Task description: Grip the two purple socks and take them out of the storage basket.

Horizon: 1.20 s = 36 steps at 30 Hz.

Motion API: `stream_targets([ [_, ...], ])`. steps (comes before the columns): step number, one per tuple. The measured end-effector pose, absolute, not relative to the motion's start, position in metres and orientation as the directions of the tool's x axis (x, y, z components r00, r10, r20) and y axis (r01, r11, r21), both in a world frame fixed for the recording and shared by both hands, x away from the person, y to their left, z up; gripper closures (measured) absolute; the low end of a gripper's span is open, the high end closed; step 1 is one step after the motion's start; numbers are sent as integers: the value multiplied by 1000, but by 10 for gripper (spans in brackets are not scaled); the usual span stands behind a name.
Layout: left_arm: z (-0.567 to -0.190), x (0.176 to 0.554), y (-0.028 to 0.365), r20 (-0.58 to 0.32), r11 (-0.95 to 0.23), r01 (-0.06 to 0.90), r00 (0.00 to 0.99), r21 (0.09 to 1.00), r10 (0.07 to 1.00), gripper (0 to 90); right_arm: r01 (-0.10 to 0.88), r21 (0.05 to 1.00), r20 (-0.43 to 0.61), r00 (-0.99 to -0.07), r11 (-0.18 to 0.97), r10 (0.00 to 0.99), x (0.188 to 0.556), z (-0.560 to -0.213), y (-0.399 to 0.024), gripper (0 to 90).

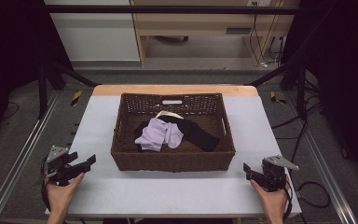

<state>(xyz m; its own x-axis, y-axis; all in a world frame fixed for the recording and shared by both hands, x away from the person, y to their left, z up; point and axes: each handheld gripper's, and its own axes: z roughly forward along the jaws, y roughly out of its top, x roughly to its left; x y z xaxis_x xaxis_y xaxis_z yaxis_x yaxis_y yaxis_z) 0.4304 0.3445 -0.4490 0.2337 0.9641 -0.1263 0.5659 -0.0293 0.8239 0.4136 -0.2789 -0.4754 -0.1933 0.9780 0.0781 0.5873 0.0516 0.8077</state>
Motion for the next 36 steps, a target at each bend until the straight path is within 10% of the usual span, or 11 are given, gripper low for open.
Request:
stream_targets([
  [36, -393, 415, 320, -43, -55, 387, 241, 920, 970, 374, 482, 876, 82, -205, 27, 975, 414, -483, -280, 250],
])
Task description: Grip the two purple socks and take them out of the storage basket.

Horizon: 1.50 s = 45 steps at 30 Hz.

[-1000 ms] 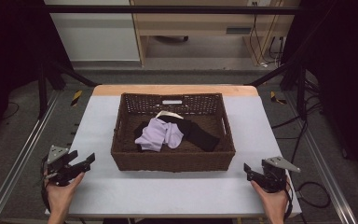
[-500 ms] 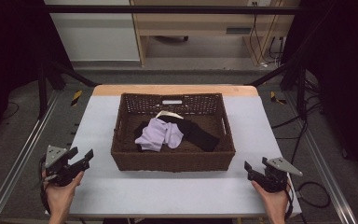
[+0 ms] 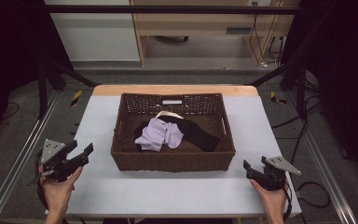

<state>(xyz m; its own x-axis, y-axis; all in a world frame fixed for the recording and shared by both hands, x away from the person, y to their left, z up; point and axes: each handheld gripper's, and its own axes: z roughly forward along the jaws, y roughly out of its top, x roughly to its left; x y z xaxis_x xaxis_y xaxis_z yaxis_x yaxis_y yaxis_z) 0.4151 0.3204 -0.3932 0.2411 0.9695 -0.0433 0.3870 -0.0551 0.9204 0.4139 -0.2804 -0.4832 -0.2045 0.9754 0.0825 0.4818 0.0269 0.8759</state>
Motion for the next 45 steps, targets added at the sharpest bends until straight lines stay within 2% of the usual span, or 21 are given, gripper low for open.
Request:
stream_targets([
  [21, -356, 430, 288, -80, -45, 352, 334, 935, 939, 306, 462, 887, 77, -206, 27, 976, 412, -484, -280, 219],
  [30, -332, 451, 261, -40, -104, 344, 386, 933, 921, 346, 468, 883, 78, -206, 28, 975, 412, -484, -281, 217],
  [45, -319, 484, 222, 1, -168, 355, 426, 920, 905, 372, 467, 884, 78, -214, 32, 974, 412, -485, -280, 218],
])
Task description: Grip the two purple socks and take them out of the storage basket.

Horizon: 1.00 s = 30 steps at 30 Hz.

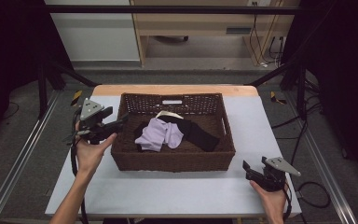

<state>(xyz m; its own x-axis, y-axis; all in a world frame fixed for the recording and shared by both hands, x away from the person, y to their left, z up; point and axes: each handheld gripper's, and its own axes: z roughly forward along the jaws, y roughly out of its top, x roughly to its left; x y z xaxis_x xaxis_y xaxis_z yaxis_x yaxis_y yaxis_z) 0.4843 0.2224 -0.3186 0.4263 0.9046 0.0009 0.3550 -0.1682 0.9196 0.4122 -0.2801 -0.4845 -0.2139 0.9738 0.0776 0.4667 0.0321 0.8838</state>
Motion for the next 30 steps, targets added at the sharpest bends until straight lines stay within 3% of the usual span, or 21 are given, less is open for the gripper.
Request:
stream_targets([
  [19, -334, 536, 175, 46, -259, 412, 460, 873, 887, 398, 467, 884, 82, -222, 32, 972, 412, -485, -281, 213],
  [25, -346, 554, 165, 5, -245, 454, 467, 857, 884, 422, 470, 882, 83, -222, 32, 972, 412, -485, -280, 215],
  [30, -355, 563, 158, 21, -273, 469, 474, 840, 880, 433, 470, 882, 83, -222, 32, 971, 412, -485, -280, 216],
])
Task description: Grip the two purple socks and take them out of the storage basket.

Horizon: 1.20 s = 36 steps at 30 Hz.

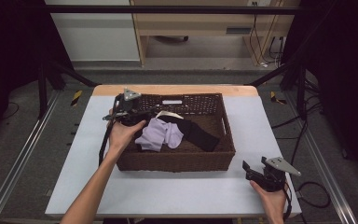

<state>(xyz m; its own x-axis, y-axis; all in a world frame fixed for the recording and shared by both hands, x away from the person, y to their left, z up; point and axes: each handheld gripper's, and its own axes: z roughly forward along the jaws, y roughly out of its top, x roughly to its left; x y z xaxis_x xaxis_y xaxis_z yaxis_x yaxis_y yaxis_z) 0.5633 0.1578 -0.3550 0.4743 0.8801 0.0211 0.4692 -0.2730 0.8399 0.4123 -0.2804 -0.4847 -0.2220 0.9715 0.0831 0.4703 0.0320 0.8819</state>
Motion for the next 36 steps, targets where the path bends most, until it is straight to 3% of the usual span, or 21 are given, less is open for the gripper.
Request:
stream_targets([
  [21, -402, 581, 117, 43, -384, 567, 522, 729, 852, 437, 472, 881, 79, -228, 39, 970, 412, -485, -280, 224],
  [36, -419, 578, 109, 100, -469, 572, 558, 673, 824, 439, 473, 880, 82, -225, 36, 971, 413, -485, -280, 229],
])
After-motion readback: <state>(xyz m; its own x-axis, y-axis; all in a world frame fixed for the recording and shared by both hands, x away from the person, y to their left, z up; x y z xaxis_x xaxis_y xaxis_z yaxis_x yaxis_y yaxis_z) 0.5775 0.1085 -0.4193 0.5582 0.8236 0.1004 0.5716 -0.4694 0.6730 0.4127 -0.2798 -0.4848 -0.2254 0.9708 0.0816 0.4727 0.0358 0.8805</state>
